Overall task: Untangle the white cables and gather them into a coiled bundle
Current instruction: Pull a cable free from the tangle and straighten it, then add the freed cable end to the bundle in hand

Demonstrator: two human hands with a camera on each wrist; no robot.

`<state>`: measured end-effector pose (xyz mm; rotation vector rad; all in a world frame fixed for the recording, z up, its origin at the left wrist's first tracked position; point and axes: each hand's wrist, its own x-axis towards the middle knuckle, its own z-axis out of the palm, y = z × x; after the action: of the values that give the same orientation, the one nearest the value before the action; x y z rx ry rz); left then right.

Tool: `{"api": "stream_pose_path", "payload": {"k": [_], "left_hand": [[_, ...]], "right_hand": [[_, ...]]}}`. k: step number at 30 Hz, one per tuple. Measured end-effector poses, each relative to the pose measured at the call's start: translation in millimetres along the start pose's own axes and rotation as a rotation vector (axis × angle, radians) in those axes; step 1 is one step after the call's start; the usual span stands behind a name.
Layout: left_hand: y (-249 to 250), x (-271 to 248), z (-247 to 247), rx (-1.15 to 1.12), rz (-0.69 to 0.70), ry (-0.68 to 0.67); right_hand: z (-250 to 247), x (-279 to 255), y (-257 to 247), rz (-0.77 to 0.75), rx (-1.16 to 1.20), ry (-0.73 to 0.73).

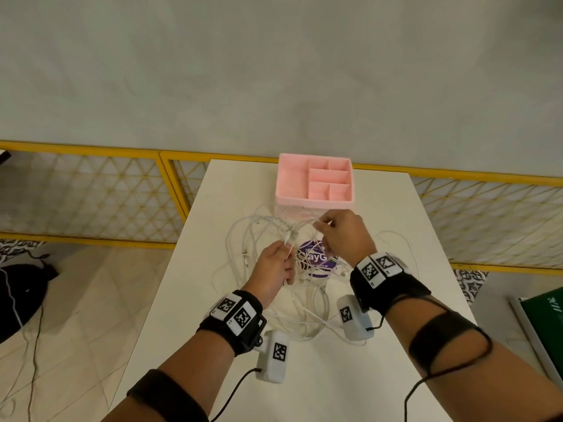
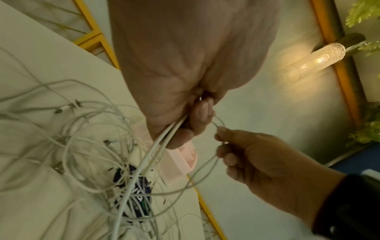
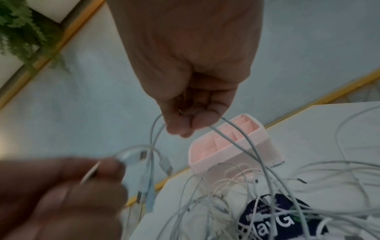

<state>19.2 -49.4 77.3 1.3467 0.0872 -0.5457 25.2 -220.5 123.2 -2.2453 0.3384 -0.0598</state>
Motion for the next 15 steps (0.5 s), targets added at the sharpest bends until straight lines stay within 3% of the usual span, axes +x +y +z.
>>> {"api": "stream_pose_path", "payload": {"k": [4, 6, 10, 15], "left_hand": [[-8.2, -3.2, -18.7, -0.061, -0.045, 0.069], [-11.0, -4.7, -26.8, -0.065, -0.023, 0.073], [-14.1, -7.7, -34.5, -0.106, 0.028, 0.061], [-15.2, -8.3, -32.1, -0.021, 0.105, 0.003]], "right_hand": [[-30.3, 25.3, 13.5, 0.175, 0.108, 0.218], [-40.8, 34.4, 27.7, 0.258, 0.196, 0.246], [-35.5, 31.6, 50.9, 0.401, 0.347, 0.108], [2.4, 3.4, 37.3, 0.334, 0.314, -0.067]]}}
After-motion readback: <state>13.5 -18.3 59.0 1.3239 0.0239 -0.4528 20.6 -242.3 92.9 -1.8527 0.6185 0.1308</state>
